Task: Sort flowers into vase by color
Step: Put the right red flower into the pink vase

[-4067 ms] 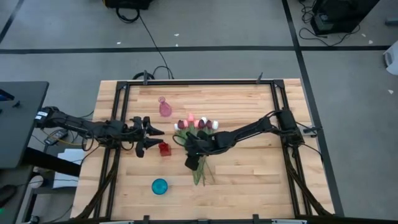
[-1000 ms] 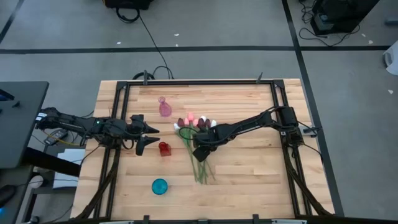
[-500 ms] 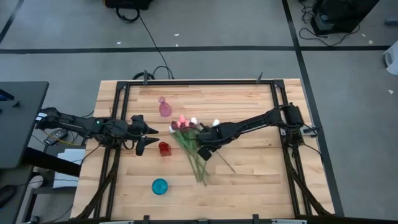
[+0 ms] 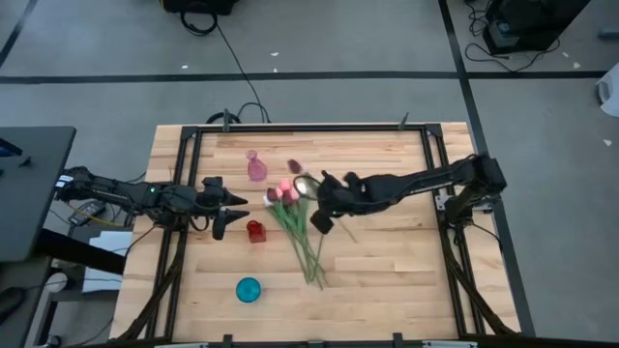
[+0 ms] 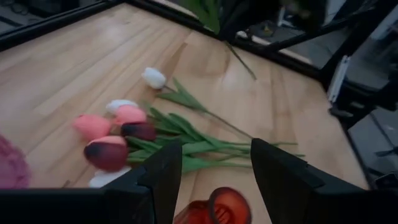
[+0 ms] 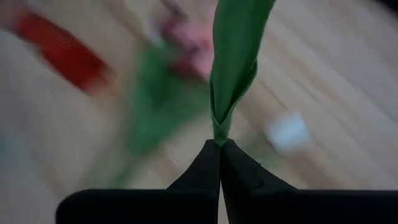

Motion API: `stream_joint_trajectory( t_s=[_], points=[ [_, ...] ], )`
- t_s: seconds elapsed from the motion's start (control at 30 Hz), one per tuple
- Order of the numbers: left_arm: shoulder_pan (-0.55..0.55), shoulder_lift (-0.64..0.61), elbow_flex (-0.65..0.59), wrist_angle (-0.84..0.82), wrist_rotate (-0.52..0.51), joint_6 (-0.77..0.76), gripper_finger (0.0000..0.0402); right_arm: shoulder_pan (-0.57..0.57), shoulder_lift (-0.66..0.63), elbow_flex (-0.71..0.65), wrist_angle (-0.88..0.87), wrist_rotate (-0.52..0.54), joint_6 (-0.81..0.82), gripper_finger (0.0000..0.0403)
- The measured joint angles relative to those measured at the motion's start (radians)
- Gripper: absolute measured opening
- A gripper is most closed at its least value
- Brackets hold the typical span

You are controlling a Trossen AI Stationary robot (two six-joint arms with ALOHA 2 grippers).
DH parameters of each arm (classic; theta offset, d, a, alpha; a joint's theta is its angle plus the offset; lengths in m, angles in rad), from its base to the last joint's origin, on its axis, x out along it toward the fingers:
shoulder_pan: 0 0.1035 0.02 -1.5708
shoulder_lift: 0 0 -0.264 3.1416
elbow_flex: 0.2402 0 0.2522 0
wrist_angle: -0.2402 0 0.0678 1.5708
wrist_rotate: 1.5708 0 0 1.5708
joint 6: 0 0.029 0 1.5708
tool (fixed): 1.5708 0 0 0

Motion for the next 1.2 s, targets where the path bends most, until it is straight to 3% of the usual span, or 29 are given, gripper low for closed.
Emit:
stream_joint_trajectory(
  t_s=[0.2, 0.4, 0.6, 0.8, 1.0, 1.2],
  points=[
    [-0.019, -0.092, 0.0, -0.006, 0.047, 0.019, 0.0197, -0.046, 0.022, -0.007, 0.393, -0.151, -0.261, 0.0012],
    [-0.051, -0.188, 0.0, -0.049, -0.059, 0.042, 0.0197, -0.097, 0.067, -0.008, 0.676, -0.274, -0.431, 0.0012],
    [-0.052, -0.171, 0.0, -0.081, -0.207, 0.096, 0.0197, -0.169, 0.065, -0.008, 0.894, -0.391, -0.577, 0.0012],
    [-0.052, -0.175, 0.0, -0.083, -0.284, 0.126, 0.0197, -0.214, 0.105, -0.006, 1.116, -0.508, -0.627, 0.0012],
    [-0.052, -0.21, 0.0, -0.122, -0.28, 0.144, 0.0197, -0.271, 0.197, 0.004, 1.289, -0.559, -0.639, 0.0012],
    [-0.052, -0.27, 0.0, -0.157, -0.276, 0.157, 0.0197, -0.351, 0.278, 0.07, 1.344, -0.604, -0.658, 0.0012]
  ],
)
